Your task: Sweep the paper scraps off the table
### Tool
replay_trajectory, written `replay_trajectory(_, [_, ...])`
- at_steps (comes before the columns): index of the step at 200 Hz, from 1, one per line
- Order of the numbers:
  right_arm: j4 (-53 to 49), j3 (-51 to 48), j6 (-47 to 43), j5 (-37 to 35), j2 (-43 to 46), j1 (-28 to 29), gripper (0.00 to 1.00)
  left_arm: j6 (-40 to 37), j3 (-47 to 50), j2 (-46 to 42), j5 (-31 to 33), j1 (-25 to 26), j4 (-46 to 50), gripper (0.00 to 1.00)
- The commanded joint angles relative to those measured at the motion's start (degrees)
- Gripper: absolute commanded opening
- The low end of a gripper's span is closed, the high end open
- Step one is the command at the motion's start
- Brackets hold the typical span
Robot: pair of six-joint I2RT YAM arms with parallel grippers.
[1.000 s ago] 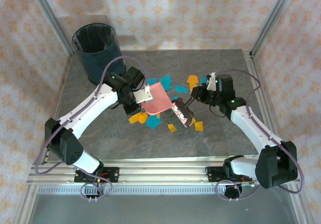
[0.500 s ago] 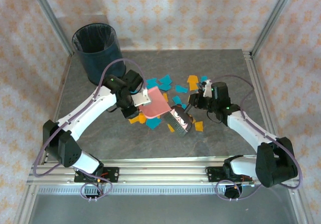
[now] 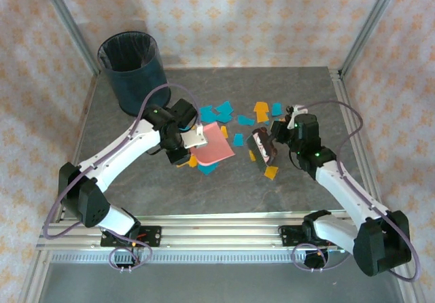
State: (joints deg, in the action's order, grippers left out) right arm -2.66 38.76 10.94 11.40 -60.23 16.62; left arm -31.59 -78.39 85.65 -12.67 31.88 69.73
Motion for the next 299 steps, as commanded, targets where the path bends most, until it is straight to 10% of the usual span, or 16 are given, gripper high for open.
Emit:
replay_trajectory(1, [-1.2, 0.1, -1.3, -4.3, 2.2, 0.0, 0.00, -1.6, 1.0, -1.3, 0.4, 0.8, 0.0, 0.00])
replay_trajectory(146, [-16.7, 4.6, -11.6, 16.1, 4.5, 0.1, 0.00, -1.6, 1.7, 0.1, 1.2, 1.8, -1.0, 0.00])
replay_trajectory(299, [-6.4, 3.2, -22.0, -0.8, 2.3, 0.0, 0.00, -0.8, 1.1, 2.1, 0.3, 2.5, -0.7, 0.00])
